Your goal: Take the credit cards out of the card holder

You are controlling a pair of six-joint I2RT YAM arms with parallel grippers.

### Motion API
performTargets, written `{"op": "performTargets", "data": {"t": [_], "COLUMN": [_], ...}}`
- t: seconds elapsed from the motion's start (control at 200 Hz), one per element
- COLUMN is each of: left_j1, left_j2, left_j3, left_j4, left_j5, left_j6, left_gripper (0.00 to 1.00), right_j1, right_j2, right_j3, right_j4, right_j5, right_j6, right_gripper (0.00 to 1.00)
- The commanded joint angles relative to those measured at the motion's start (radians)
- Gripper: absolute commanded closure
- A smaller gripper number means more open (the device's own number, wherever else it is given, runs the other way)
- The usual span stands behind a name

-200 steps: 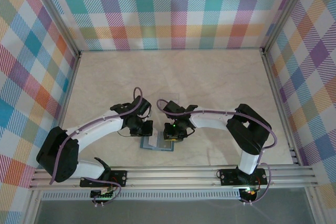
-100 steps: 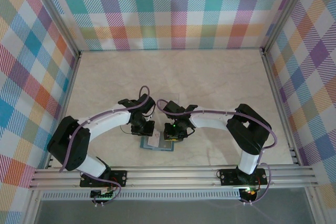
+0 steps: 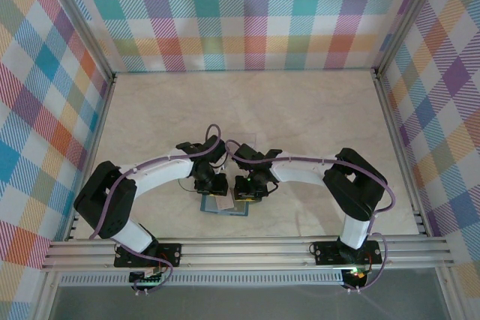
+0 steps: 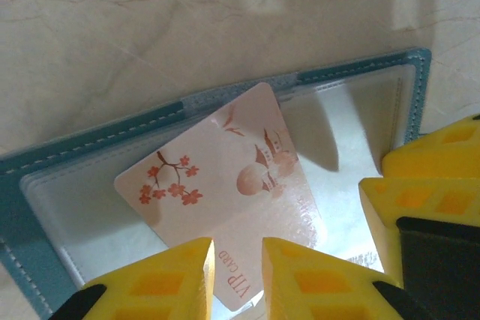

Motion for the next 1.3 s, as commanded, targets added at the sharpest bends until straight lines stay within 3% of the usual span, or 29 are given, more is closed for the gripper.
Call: {"op": "performTargets", "data": {"t": [0.0,0.24,0.535,0.92,1.115,1.295], "left_j1": [-0.007,0.012,0.053,0.113,0.18,0.244], "left_j2": [-0.023,-0.09,-0.153,-0.225,-0.253,-0.285], "left_j3": [0.006,-0.068,-0.118,-0.142,-0.202,-0.257], "left_j4": [-0.008,0.075,0.121,0.044,0.081,0.114], "left_j5": [-0.051,-0.027,0.024,-0.061,0.007,0.067], "left_j6": [-0.031,-0.093,-0.123,-0.093,-0.085,-0.084], "left_gripper": [0.74,0.61,0.61,0.61,0.61,0.66], "right_j1": [0.005,0.006,0.007,0.017,0.017,0.017], "right_j2": [0.028,0.019,-0.046,-0.023,0.022,0.06], "right_j3": [0.008,0.008,0.019,0.08,0.111,0.126], "right_j4": [-0.046,-0.048,-0.062,-0.042,-0.015,0.003], "right_j5": [0.015,0.017,0.029,-0.012,-0.046,-0.064], "right_j6": [-0.021,-0.018,-0.009,-0.016,-0.02,-0.019], "right_gripper": [0.74,0.72,0.72,0.7,0.62,0.62]}}
